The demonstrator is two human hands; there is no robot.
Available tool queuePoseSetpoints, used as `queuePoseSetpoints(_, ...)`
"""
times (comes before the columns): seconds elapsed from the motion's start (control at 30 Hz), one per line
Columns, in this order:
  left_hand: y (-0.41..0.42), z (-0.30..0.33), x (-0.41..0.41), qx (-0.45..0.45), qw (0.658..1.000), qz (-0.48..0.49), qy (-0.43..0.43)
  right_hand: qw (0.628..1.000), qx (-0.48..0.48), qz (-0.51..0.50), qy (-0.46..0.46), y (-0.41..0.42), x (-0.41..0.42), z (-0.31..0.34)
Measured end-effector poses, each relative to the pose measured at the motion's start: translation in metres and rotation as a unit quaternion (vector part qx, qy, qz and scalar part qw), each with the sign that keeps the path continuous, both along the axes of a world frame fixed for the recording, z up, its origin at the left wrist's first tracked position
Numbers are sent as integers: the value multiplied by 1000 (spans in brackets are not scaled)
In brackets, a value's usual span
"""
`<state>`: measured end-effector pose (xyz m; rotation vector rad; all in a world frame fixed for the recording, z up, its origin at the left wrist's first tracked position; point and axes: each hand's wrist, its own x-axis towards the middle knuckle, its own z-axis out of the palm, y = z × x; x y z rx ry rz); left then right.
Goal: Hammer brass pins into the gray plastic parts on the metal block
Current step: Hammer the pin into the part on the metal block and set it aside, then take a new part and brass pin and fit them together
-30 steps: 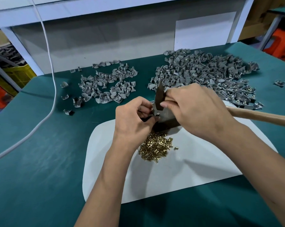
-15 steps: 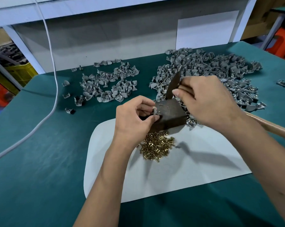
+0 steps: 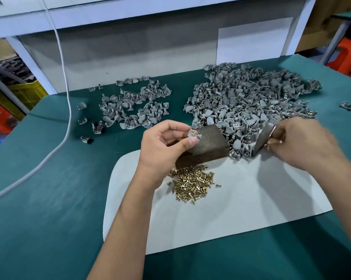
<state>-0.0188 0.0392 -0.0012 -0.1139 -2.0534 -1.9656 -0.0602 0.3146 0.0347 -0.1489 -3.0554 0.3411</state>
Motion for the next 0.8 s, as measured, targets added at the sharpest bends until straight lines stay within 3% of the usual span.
queuePoseSetpoints(0.1,0,-2,0,16,1000,-7,-6,999,30,7,-18,-3,-1,-2)
queuePoseSetpoints(0.17,0,-3,-1,17,1000,-9,-11,999,27,25,39,-8,-1,1)
queuePoseSetpoints(0.27,1,-4,-1,21,1000,-13,-15,969,-98,148,174,-35,2,7)
queuePoseSetpoints(0.37,2,-4,0,25,999,-21,-16,921,-187,305,153,-74,10,7)
queuePoseSetpoints(0.43,2,-4,0,30,999,-31,-12,900,-213,349,155,-88,10,-1)
queuePoseSetpoints(0.8,8,-2,1,25,999,-35,1,854,-289,358,244,-96,10,-26)
